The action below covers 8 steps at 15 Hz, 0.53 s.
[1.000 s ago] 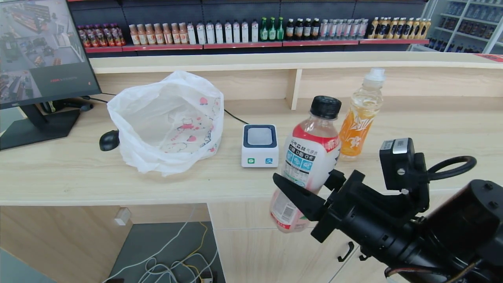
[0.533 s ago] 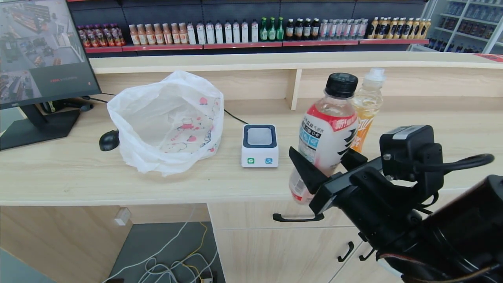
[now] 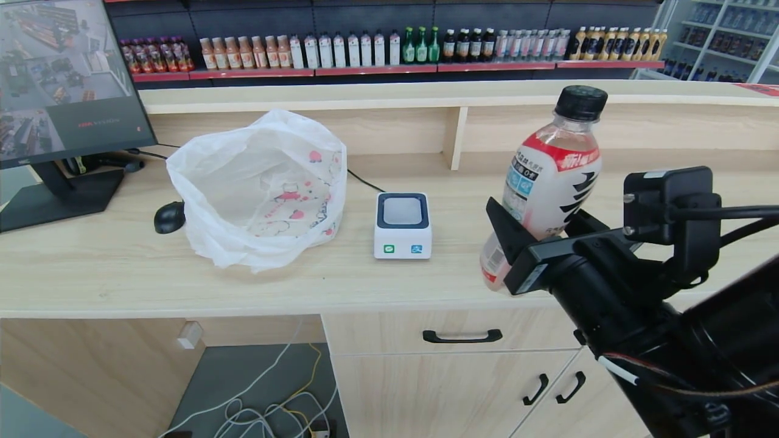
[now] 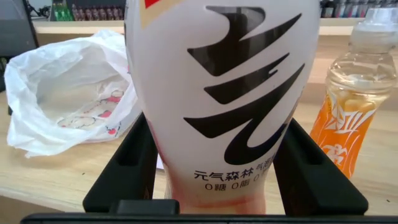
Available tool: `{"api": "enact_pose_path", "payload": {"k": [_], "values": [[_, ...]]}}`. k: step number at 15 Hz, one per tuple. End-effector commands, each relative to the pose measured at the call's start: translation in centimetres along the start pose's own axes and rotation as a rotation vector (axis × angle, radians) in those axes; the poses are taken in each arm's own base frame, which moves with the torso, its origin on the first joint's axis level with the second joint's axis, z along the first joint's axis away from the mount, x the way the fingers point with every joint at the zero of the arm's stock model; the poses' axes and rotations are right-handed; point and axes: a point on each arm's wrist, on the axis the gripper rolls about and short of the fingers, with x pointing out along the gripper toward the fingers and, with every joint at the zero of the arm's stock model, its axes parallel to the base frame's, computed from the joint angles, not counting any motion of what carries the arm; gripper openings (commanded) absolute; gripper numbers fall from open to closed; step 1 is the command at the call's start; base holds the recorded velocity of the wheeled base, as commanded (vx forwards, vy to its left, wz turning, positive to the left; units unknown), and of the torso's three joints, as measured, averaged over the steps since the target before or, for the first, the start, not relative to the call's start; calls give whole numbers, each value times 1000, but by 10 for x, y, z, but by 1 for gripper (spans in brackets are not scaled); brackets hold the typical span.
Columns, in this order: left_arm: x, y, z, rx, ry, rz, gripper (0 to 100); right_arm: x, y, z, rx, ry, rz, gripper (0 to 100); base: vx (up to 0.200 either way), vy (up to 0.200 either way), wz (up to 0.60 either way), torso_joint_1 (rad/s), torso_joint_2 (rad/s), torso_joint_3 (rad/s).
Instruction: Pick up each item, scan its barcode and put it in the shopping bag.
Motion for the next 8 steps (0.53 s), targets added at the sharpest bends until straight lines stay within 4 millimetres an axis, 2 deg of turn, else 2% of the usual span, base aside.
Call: {"api": "enact_pose_path", "payload": {"k": [1,4,7,8], "values": [[0,0,0,0,0,1,100,5,-2,-11,5,26,-4,0,0,0,0,0,0,0],[0,0,0,1,0,1,100,9,-6,-12,20,22,-22,0,0,0,0,0,0,0],[0,0,0,5,0,-1,100,18,-13,-2,61,-25,-66,0,0,0,0,0,0,0],[0,0,0,8,0,-1,100,17,-12,4,79,-47,-22,0,0,0,0,0,0,0]]}}
